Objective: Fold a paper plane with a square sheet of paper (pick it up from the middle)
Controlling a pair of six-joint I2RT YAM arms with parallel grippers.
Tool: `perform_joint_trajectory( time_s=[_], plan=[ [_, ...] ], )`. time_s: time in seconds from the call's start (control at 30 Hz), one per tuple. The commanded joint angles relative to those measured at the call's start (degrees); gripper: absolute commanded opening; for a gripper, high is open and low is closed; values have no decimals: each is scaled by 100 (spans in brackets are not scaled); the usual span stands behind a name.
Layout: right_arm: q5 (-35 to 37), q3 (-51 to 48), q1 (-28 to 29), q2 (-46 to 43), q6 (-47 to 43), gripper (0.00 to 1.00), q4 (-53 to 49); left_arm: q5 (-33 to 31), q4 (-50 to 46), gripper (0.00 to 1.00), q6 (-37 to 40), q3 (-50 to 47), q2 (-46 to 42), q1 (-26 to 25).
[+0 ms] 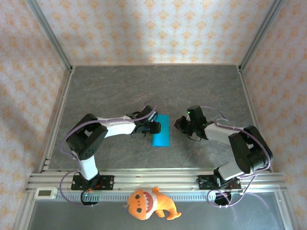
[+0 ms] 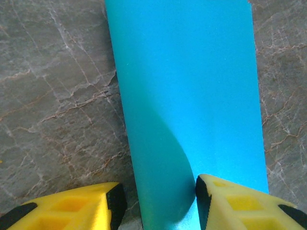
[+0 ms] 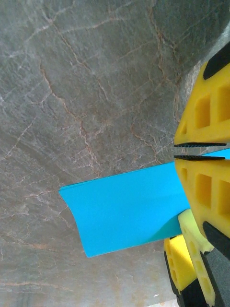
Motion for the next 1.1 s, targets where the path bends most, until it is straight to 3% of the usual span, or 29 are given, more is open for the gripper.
perform_joint_trajectory(
  time_s=[0.0, 1.07],
  plan=[
    [146, -71, -31, -127, 10, 16, -50, -602, -269, 50, 425, -96, 519, 114],
    [-118, -150, -36, -187, 38, 16, 172, -853, -445, 48, 692, 97, 603, 116]
  ],
)
